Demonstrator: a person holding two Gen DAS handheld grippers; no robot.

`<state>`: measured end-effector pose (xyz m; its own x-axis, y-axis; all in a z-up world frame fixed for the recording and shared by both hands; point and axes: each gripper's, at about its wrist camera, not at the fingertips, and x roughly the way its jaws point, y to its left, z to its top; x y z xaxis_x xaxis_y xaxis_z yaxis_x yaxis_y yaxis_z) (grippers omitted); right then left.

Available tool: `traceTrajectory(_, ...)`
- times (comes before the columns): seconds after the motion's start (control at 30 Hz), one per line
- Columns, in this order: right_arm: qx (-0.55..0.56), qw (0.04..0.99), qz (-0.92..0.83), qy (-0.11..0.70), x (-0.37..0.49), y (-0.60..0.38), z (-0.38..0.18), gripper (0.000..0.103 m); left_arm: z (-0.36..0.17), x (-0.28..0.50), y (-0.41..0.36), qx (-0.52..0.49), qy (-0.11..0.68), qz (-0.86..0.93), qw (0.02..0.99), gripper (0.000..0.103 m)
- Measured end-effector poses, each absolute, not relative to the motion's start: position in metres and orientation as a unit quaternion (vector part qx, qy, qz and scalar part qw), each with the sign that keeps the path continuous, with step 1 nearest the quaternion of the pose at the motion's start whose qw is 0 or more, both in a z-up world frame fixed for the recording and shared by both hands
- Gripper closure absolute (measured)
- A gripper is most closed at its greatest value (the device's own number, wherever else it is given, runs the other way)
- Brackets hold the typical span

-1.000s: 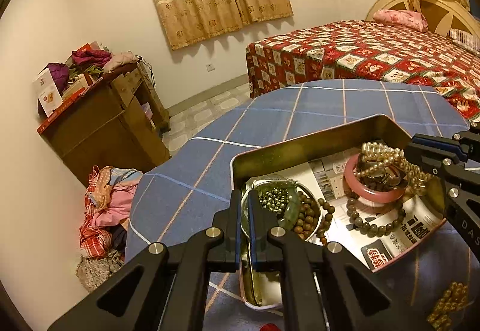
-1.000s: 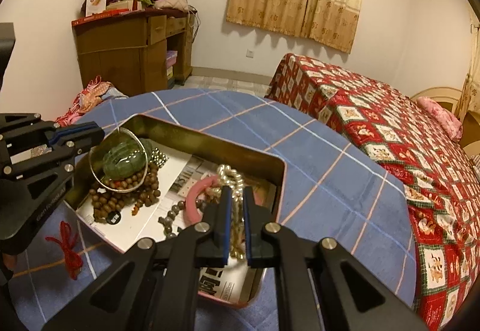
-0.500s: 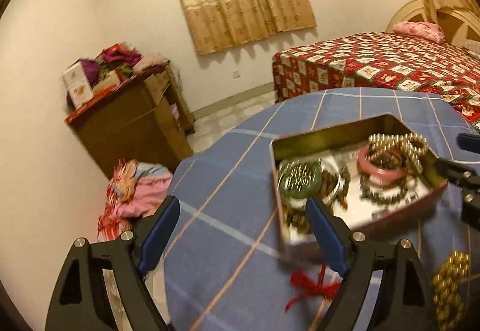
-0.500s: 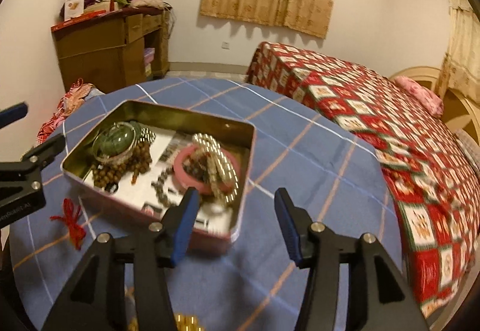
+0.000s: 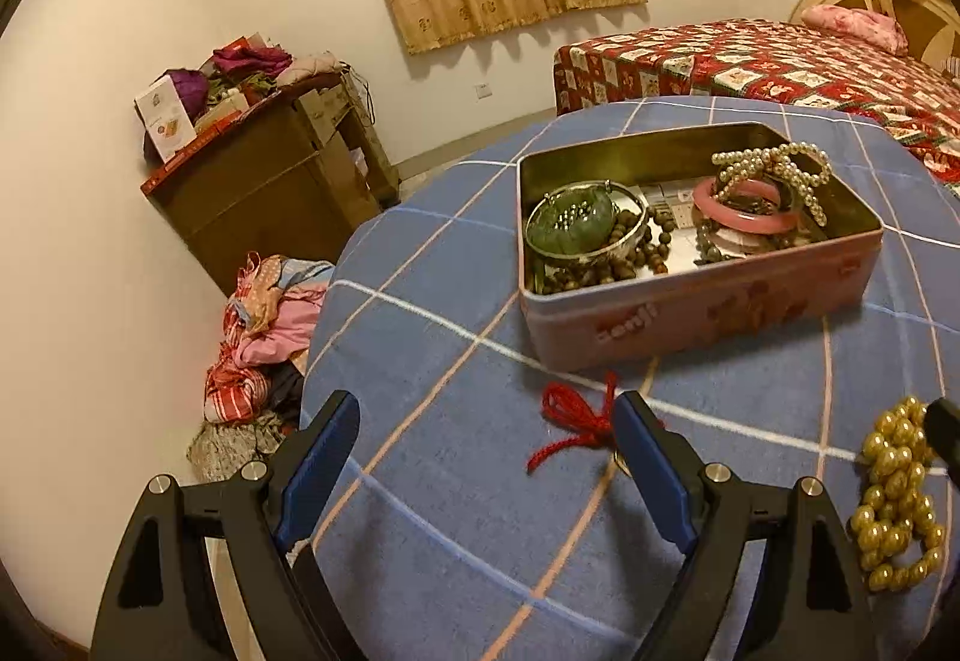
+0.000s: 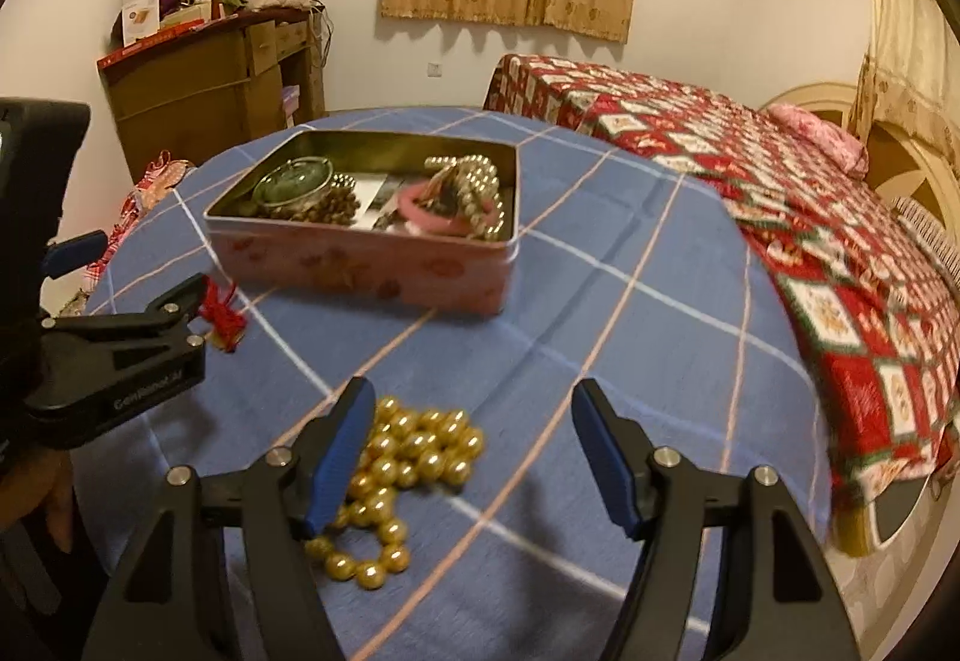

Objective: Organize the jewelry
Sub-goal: 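Grasp the gold bead necklace with the right gripper while the left gripper grasps the red tassel string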

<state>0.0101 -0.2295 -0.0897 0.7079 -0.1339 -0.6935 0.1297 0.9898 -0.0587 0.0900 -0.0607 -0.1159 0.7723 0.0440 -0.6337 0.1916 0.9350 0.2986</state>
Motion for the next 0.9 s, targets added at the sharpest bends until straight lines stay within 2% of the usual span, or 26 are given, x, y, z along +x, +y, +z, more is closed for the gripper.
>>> traceTrajectory(0.37,0.001,0.916,-0.051,0.398,0.009,-0.219,-0.113,0.033,-0.123,0.081,-0.044,0.141,0.354,-0.032,0.924,0.017)
traceTrajectory(0.4,0.003,0.916,-0.049,0.399,0.009,-0.221,-0.114,0.041,-0.123,0.081,-0.045,0.140,0.354,-0.034,0.924,0.017)
traceTrajectory(0.43,0.003,0.913,-0.049,0.404,0.011,-0.225,-0.115,0.057,-0.123,0.081,-0.045,0.140,0.354,-0.036,0.924,0.017)
traceTrajectory(0.5,-0.003,0.910,-0.059,0.411,0.015,-0.231,-0.118,0.068,-0.121,0.082,-0.046,0.132,0.357,-0.043,0.924,0.017)
traceTrajectory(0.63,-0.020,0.910,-0.092,0.405,0.018,-0.249,-0.118,0.071,-0.121,0.085,-0.052,0.135,0.359,-0.051,0.922,0.017)
traceTrajectory(0.9,-0.045,0.915,-0.096,0.389,0.015,-0.247,-0.120,0.072,-0.126,0.097,-0.072,0.144,0.371,-0.064,0.915,0.017)
